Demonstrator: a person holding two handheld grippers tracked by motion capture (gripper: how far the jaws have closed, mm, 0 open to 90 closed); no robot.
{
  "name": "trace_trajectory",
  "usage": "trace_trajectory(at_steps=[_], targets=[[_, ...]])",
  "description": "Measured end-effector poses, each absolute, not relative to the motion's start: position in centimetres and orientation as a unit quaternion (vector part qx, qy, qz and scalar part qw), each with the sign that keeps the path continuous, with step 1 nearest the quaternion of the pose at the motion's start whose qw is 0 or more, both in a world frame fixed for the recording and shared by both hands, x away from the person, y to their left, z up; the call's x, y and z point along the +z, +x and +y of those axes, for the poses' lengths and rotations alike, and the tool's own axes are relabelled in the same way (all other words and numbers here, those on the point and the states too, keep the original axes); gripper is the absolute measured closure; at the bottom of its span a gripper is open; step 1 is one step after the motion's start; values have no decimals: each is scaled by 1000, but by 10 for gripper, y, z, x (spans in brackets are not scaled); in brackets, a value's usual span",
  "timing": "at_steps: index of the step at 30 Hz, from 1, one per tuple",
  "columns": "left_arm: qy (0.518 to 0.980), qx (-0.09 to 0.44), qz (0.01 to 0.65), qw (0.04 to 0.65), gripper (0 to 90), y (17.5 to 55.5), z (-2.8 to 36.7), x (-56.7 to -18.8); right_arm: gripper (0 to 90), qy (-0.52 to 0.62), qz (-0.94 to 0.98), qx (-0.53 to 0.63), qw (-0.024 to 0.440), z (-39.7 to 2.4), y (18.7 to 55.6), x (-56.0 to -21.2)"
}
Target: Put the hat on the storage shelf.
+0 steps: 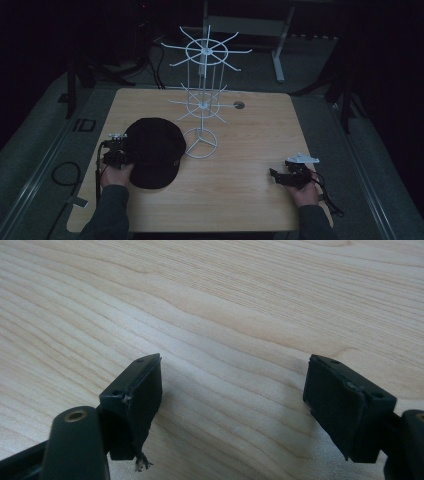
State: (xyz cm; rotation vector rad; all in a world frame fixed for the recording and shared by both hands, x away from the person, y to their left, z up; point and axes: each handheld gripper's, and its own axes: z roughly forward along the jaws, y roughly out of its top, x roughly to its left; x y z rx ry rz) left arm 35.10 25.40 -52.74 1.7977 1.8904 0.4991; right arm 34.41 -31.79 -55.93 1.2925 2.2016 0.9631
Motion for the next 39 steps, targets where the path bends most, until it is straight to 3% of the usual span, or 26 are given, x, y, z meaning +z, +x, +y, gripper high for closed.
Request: trace_trajectory(at_steps=[15,28,39], targets=[[624,178,718,252,768,354,262,-521,234,462,791,345,205,-318,344,-559],[630,211,694,278,782,345,267,-495,234,462,791,345,204,-319,344,-559],[625,210,679,325,782,338,274,-476,234,462,791,345,204,-318,344,-559]])
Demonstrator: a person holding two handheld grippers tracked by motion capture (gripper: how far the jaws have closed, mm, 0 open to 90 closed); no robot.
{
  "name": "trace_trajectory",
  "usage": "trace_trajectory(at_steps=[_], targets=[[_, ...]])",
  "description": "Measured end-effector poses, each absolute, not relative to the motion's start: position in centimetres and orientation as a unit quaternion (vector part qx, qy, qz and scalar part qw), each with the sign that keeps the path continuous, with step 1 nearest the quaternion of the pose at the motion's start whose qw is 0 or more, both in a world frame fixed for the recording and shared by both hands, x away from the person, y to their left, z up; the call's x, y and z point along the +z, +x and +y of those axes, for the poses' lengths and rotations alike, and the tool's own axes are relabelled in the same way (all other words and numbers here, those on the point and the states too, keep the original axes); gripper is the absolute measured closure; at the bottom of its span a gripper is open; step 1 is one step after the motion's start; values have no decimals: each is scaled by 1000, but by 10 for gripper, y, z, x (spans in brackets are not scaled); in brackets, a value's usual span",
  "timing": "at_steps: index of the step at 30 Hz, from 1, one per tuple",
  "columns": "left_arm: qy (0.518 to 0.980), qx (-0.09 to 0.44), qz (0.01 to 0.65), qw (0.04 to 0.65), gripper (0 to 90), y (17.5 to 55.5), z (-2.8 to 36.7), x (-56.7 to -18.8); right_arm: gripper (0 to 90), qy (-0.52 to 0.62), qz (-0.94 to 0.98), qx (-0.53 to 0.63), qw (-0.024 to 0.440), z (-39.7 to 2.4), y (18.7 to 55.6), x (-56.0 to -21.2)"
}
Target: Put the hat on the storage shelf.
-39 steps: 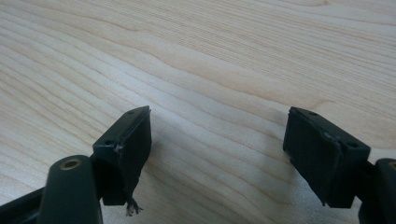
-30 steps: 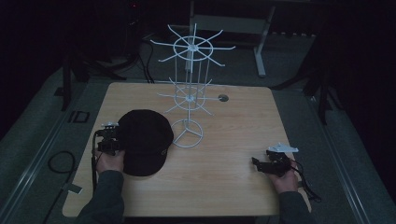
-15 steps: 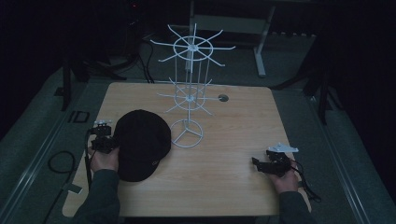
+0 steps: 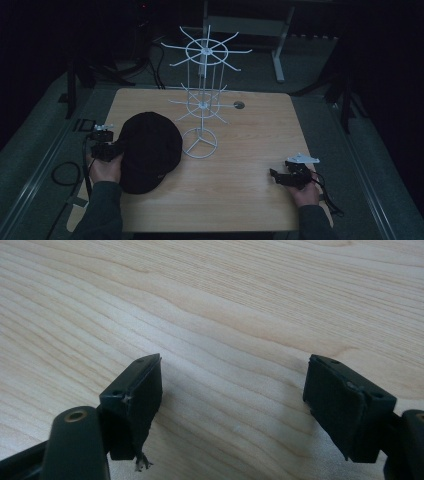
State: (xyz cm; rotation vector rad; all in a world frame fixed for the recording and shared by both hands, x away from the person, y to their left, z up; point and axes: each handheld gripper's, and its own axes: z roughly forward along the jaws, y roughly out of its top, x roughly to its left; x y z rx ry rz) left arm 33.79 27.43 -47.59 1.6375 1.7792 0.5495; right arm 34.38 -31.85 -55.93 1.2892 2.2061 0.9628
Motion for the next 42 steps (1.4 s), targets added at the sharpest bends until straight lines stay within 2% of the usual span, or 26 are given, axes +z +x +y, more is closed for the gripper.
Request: trace_trajectory(at_steps=[17,42], targets=[[624,218,645,383,780,332,289,-448,234,462,791,345,204,-318,344,-559],[633,243,601,423,779,318,313,-425,234,462,791,345,204,-319,344,-559]])
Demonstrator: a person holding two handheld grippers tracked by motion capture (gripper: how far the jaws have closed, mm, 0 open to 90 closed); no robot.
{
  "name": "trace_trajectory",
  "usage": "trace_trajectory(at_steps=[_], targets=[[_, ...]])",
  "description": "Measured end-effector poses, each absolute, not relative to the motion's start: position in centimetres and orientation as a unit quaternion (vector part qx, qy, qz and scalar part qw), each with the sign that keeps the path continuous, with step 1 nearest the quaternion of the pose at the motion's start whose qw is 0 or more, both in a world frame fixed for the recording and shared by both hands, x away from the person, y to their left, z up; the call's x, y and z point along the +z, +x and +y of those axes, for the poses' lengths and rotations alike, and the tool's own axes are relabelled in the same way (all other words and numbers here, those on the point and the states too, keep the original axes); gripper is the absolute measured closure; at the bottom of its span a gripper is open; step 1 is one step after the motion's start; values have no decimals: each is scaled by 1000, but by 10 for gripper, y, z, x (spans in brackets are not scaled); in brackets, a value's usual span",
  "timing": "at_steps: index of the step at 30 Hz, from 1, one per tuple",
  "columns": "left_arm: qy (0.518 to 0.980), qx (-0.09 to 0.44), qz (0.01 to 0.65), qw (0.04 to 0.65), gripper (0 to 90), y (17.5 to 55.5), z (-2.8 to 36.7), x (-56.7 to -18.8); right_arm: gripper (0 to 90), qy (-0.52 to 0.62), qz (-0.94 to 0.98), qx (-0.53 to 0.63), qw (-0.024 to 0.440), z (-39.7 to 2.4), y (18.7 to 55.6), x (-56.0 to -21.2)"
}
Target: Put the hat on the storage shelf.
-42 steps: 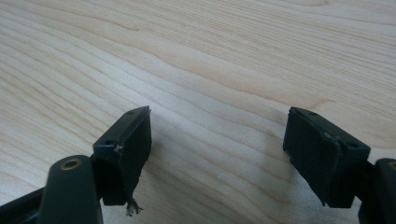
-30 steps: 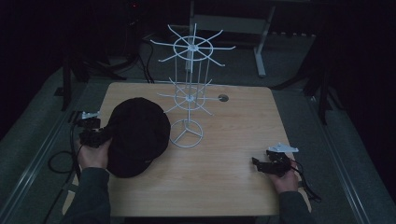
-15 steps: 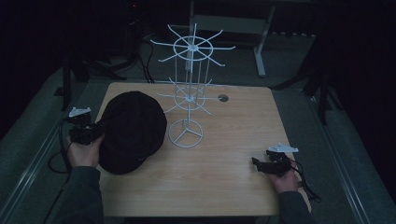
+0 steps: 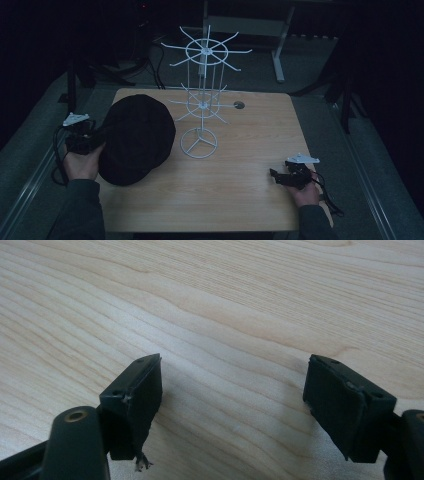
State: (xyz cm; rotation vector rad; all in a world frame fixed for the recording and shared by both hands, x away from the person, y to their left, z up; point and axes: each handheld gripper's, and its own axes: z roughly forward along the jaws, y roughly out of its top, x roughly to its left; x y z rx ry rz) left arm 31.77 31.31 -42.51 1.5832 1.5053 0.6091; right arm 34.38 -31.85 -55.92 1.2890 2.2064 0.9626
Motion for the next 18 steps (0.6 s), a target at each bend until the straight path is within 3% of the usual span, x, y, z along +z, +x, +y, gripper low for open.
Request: trace_trajectory(at_steps=[18], targets=[[641,237,564,464,777,305,329,-407,234,462,791,345,204,-318,344,-559]])
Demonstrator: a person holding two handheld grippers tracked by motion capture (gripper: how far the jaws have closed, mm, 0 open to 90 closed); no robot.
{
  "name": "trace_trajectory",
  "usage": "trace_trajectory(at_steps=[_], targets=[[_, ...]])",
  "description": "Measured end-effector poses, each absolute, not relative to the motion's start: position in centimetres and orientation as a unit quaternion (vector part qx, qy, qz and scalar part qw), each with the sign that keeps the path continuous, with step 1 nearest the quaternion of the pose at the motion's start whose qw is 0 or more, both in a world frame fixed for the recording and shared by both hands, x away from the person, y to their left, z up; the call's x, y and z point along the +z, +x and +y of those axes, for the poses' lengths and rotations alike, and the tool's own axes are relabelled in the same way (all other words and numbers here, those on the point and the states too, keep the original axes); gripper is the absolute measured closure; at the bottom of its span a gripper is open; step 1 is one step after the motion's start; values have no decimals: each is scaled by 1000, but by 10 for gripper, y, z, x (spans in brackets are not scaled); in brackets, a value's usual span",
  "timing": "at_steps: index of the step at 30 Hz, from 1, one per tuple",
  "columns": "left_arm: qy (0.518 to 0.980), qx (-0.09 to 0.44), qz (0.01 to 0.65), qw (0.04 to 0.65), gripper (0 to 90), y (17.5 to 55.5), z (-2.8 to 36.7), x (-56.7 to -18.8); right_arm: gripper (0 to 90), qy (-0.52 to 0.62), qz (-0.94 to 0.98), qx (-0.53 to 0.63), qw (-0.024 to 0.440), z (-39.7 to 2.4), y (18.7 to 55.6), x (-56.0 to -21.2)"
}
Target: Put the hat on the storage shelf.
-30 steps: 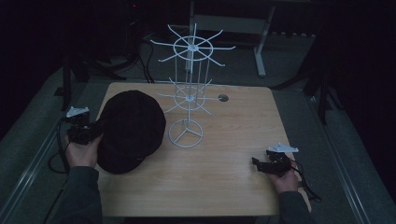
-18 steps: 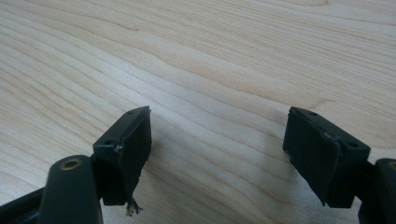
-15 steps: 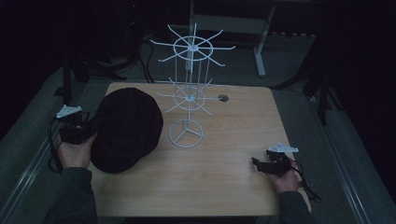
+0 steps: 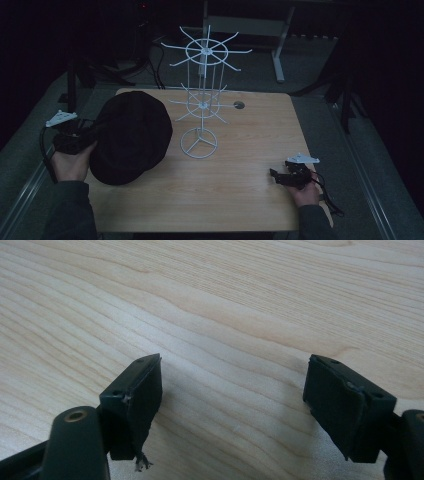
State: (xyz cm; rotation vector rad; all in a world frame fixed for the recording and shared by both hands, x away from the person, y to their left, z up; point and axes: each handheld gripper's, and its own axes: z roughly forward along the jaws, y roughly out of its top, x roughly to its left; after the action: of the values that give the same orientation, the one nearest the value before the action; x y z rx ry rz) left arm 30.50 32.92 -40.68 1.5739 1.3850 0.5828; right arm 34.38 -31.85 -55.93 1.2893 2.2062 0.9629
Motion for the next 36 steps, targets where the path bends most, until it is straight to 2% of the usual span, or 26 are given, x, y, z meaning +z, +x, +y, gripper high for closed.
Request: trace_trajectory(at_steps=[36], targets=[[623,223,529,532,775,304,338,-382,234,464,790,346,204,-318,344,-559]])
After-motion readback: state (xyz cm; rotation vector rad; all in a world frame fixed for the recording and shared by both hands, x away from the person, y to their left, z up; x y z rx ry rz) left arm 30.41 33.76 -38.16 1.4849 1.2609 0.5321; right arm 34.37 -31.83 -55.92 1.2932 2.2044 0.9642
